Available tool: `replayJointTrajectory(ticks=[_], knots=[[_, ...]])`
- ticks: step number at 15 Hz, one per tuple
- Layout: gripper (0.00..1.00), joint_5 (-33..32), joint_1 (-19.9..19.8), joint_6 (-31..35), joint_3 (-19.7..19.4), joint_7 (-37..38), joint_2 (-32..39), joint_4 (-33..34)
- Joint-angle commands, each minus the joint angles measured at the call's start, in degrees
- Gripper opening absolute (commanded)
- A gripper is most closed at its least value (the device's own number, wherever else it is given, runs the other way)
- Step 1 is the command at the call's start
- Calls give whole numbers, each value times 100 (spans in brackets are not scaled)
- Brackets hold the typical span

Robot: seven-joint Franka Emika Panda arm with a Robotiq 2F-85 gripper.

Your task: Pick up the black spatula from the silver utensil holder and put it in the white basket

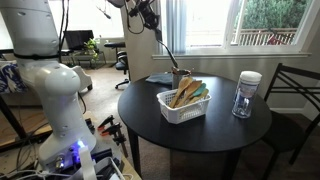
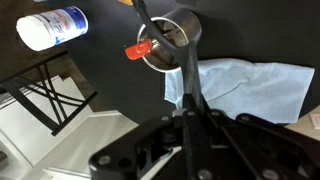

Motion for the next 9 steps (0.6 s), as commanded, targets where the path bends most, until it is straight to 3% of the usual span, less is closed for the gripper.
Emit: replayJointTrajectory(ticks=[1,9], knots=[[1,33,-243,127,6,-282,-615,-827],[1,809,-748,547,-232,-161,-1097,-1769]])
